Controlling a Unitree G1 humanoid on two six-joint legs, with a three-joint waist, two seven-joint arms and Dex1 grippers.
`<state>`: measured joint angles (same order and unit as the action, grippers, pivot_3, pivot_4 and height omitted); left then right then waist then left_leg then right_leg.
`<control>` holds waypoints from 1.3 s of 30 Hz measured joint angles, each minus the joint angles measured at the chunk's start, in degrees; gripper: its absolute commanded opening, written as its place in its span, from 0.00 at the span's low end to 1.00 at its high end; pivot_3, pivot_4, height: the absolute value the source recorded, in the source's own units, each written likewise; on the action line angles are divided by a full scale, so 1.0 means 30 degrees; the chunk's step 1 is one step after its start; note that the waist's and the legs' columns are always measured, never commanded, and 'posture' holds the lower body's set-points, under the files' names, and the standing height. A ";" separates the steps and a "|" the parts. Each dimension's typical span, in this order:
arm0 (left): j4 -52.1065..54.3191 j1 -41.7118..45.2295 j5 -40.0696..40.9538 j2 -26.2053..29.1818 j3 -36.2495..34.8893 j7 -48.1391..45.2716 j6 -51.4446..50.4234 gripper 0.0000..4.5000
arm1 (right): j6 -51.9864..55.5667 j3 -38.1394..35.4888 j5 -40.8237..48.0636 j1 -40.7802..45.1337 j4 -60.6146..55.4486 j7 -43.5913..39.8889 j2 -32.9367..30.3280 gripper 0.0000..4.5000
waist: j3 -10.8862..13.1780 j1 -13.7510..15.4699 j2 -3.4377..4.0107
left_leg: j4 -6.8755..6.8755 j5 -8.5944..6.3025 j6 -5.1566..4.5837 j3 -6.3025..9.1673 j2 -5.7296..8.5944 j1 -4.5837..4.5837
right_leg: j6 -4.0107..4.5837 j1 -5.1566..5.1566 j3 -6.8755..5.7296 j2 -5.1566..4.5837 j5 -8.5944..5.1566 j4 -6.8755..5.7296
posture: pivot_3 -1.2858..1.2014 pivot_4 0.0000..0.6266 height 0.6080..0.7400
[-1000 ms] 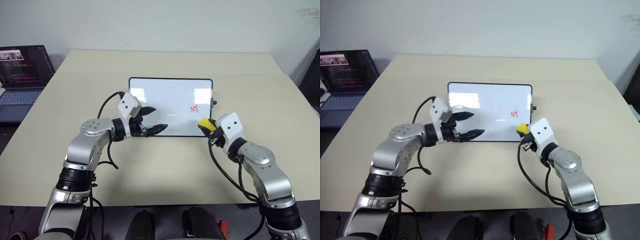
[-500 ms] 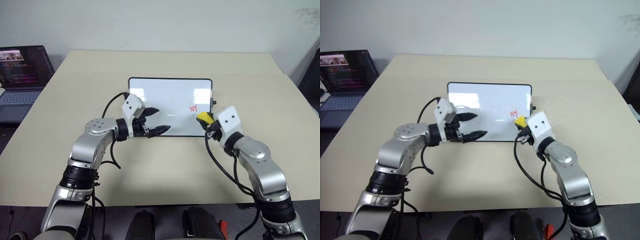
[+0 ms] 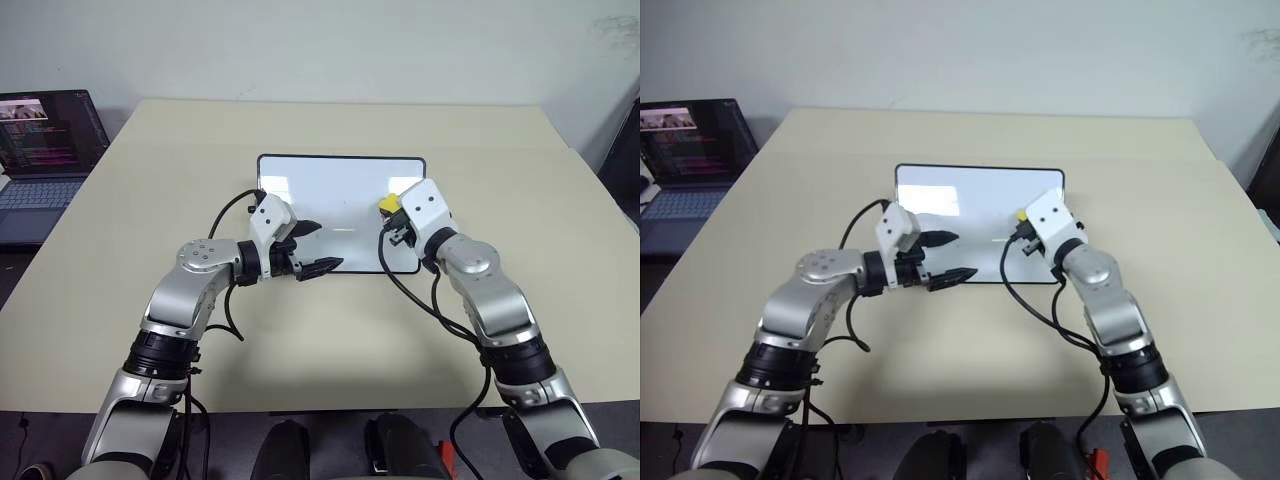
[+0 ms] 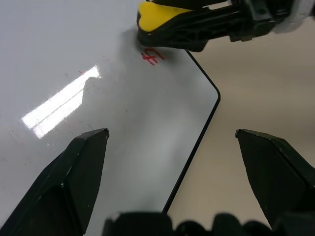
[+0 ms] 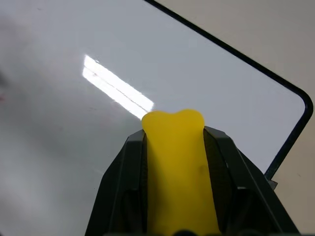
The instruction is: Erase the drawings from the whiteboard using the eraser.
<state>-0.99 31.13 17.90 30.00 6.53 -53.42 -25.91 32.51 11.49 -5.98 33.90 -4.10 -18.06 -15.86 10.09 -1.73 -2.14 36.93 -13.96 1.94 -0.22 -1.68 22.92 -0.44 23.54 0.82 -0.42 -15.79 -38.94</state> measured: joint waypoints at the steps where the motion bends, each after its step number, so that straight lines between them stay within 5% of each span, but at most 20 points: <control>1: 0.0011 -0.0033 -0.0010 0.0006 -0.0001 0.0003 0.0000 1.00 | -0.0035 0.0040 -0.0028 0.0047 0.0287 -0.0055 -0.0003 0.28 | 0.0000 0.0003 0.0000 | 0.0000 0.0000 0.0000 -0.0001 0.0002 0.0003 | 0.0000 0.0000 0.0000 -0.0004 0.0000 0.0000 | 0.52 0.24 1.00; 11: 0.0162 -0.0280 -0.0020 0.0047 -0.0003 0.0005 0.0000 1.00 | 0.0980 0.1135 0.0004 -0.1238 -0.0662 -0.2208 -0.1220 0.28 | -0.0017 -0.0052 -0.0023 | 0.0015 0.0004 -0.0006 -0.0004 -0.0006 -0.0119 | -0.0042 -0.0099 0.0012 0.0010 -0.0017 -0.0018 | 0.52 0.24 1.00; 22: 0.0159 -0.0277 -0.0019 0.0050 -0.0003 -0.0037 -0.0001 1.00 | -0.0082 0.0197 -0.0512 0.0171 0.1003 -0.0220 -0.0807 0.28 | -0.0017 -0.0013 -0.0023 | 0.0023 0.0044 -0.0044 -0.0006 -0.0011 -0.0110 | -0.0052 -0.0101 0.0017 0.0020 0.0027 -0.0011 | 0.52 0.24 1.00; 31: 0.0168 -0.0276 -0.0011 0.0052 -0.0008 -0.0176 -0.0004 1.00 | 0.1223 0.1620 -0.0412 -0.1322 -0.0647 -0.3528 -0.2544 0.28 | -0.0023 -0.0081 -0.0032 | 0.0026 0.0045 -0.0047 -0.0023 -0.0017 -0.0146 | -0.0075 -0.0108 0.0036 0.0024 0.0018 -0.0024 | 0.52 0.24 1.00; 39: 0.0238 -0.0276 -0.0011 0.0030 -0.0006 -0.0279 -0.0042 1.00 | 0.0493 0.0732 -0.0616 0.0403 0.0965 -0.1545 -0.1247 0.28 | -0.0022 -0.0059 -0.0030 | 0.0025 0.0061 -0.0067 -0.0016 -0.0028 -0.0152 | -0.0065 -0.0109 0.0035 0.0066 0.0043 -0.0023 | 0.52 0.24 1.00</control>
<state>-0.27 30.30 17.87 30.09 6.51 -54.25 -26.04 33.98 13.68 -7.83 35.11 -1.20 -22.70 -19.60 10.02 -1.90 -2.23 37.01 -13.78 1.74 -0.26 -1.76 22.46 -0.63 23.21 0.92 -0.23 -15.66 -39.01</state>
